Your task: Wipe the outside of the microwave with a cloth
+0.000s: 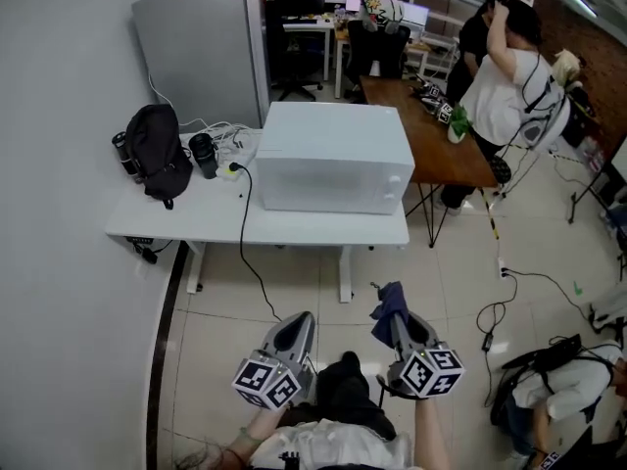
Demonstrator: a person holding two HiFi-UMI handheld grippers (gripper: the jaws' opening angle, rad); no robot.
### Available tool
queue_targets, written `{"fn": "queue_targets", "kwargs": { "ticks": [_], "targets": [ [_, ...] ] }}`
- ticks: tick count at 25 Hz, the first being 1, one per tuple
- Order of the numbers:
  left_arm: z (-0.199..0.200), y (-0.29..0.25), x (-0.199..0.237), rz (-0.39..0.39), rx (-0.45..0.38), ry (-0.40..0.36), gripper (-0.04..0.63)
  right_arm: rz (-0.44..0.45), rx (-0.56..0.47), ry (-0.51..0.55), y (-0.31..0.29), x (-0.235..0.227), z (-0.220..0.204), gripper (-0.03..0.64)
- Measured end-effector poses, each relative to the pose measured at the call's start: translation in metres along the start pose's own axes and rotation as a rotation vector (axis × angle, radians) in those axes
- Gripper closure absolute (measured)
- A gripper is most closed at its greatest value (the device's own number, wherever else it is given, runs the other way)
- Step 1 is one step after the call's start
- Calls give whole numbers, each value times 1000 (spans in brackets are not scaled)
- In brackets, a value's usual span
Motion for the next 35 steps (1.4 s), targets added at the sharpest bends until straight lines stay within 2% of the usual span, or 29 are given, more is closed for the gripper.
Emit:
{"fn": "queue_targets", "kwargs": {
  "ticks": [3, 9, 14, 20, 35],
  "targets": [
    [-2, 19, -13, -16, 22, -49, 609, 0, -6, -11, 30, 32, -7, 545],
    [-17, 45, -31, -12, 32, -40, 609, 16, 58, -12, 65, 69, -46, 546],
    [-28, 49, -43, -18, 63, -76, 609, 19, 65, -25, 66, 71, -54, 548],
    [-29, 44, -55, -15, 48, -98, 609, 23, 66, -8, 69, 62, -52, 551],
    [-32, 35, -62, 3, 40, -99, 609, 53, 72, 34, 65, 57, -47, 551]
  ]
}}
Point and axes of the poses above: the fingertips, and each gripper's own axes: y backward along the fingers, x to its left, z out of its top, the point moved 3 cm from there along y, backward along the fingers, and after that the axes turned 5 degrees about y, right-handed, at the moved point
